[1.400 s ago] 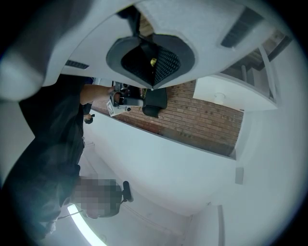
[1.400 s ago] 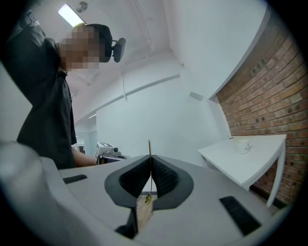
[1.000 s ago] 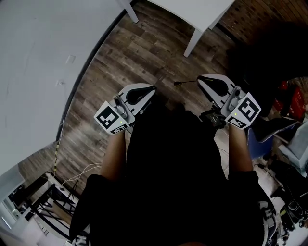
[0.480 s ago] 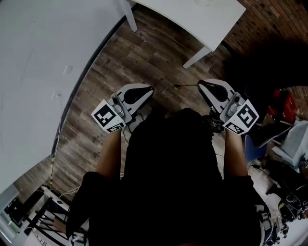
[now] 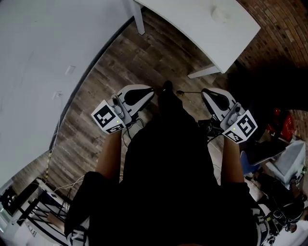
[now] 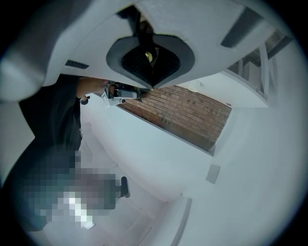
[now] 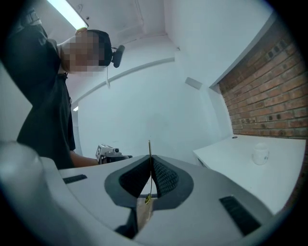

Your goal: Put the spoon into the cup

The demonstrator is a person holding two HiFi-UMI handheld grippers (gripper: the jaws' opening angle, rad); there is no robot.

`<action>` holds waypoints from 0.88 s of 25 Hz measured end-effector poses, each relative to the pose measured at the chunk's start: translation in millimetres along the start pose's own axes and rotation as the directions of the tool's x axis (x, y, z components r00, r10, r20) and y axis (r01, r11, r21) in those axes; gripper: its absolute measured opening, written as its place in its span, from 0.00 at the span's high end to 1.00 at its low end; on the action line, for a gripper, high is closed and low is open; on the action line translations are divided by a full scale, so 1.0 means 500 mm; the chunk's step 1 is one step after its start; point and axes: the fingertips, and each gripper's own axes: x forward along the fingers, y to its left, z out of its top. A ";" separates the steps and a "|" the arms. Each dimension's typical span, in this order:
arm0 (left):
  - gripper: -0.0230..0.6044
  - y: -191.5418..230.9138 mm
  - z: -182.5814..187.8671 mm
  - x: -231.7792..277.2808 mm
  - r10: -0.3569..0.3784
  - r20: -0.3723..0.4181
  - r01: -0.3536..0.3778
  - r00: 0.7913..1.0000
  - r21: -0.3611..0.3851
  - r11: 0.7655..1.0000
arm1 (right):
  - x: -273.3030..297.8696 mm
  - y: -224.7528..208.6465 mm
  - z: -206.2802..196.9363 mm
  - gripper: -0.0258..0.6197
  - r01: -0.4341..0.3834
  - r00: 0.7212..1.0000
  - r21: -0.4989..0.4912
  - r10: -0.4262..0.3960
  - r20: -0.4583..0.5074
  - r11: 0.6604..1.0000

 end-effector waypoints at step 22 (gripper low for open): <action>0.94 0.520 0.191 0.269 0.025 -0.062 -0.026 0.998 -0.009 1.000 | 0.260 -0.543 0.180 0.95 -0.020 0.996 0.021 0.018 0.091 1.000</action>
